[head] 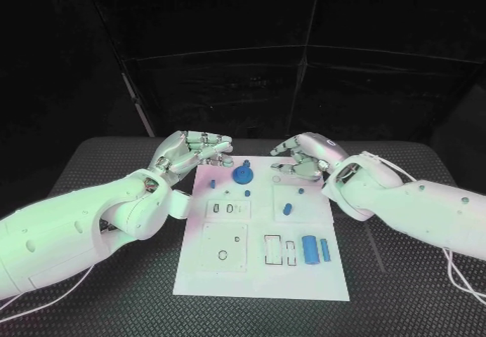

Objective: Assemble the parts on the task board

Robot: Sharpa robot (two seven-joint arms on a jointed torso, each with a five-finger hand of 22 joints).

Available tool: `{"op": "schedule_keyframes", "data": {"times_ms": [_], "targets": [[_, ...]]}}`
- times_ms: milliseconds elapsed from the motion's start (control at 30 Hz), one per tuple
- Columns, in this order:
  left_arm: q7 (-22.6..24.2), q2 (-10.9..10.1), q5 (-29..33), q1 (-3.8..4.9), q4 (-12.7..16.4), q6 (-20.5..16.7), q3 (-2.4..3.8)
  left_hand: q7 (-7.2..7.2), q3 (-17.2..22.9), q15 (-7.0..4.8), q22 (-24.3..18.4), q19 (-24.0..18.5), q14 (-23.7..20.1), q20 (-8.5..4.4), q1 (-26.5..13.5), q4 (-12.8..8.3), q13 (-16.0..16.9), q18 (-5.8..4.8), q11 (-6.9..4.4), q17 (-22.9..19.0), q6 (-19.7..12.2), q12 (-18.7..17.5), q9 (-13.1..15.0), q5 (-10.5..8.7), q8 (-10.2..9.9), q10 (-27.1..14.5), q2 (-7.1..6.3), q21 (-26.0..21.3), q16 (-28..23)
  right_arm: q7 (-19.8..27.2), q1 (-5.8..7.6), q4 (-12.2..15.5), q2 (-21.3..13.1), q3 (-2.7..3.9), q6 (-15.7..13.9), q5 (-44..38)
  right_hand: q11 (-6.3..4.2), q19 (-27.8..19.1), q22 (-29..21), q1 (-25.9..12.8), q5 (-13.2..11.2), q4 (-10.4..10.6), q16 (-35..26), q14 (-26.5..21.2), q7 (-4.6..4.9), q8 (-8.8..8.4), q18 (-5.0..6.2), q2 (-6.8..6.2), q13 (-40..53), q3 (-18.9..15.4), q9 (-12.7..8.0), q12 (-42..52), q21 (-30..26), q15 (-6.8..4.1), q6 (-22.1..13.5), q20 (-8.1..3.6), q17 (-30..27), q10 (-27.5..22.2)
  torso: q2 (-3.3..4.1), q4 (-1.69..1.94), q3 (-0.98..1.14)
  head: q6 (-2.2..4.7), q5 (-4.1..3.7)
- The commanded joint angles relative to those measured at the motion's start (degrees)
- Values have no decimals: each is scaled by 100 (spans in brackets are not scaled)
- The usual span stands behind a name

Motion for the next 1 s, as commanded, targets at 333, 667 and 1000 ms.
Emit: {"op": "schedule_keyframes", "data": {"times_ms": [333,667,1000], "targets": [[85,98,9,4,-117,87,5,48,-11,20,-13,-122,-18,38,14,-40,-3,72,20,-11,5,-24,-6,0,-32,-17,56,-104,-55,606,-88,-298,-784,0,666,1567,-92,-65,599,474,-63,-485,-113,369,-97,47,76,-208,617,-2,-8,-174,-99,-94,219,-86,466,46,-43,-72,28,57,-219],[90,154,9,-6,-177,112,4,48,-11,21,-13,-129,-18,39,14,-41,-2,72,20,-12,6,-23,-6,0,-32,-16,57,-110,-57,464,-317,-685,-773,0,848,1329,-52,-110,533,486,-27,-563,-135,365,-50,-75,89,-240,559,-71,-41,-245,-129,-67,15,-74,435,0,-31,-30,9,33,-330],[90,157,9,-12,-205,111,4,48,-11,21,-13,-129,-18,39,14,-41,-2,72,20,-12,6,-23,-6,0,-32,-16,57,-110,-57,373,-453,-930,-615,1,823,1190,-7,-146,475,447,2,-579,-153,364,0,-96,102,-220,512,-208,-45,-299,-159,-29,-348,-39,418,-39,-36,-42,2,-1,-307]]}}
